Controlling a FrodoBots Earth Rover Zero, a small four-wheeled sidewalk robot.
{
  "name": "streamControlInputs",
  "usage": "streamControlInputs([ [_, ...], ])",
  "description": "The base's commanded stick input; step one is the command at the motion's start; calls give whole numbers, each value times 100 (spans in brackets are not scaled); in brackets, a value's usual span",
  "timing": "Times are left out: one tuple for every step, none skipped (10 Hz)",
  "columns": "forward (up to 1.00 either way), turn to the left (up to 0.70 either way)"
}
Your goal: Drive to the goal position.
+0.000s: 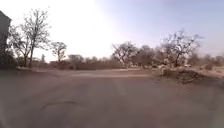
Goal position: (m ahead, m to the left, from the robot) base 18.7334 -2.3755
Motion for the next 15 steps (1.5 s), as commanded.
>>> streamControlInputs([
  [70,0],
  [70,0],
  [70,0],
  [70,0],
  [70,0],
  [70,0],
  [70,0],
  [70,0],
  [70,0],
  [70,0],
  [70,0],
  [70,0],
  [70,0],
  [70,0],
  [70,0],
])
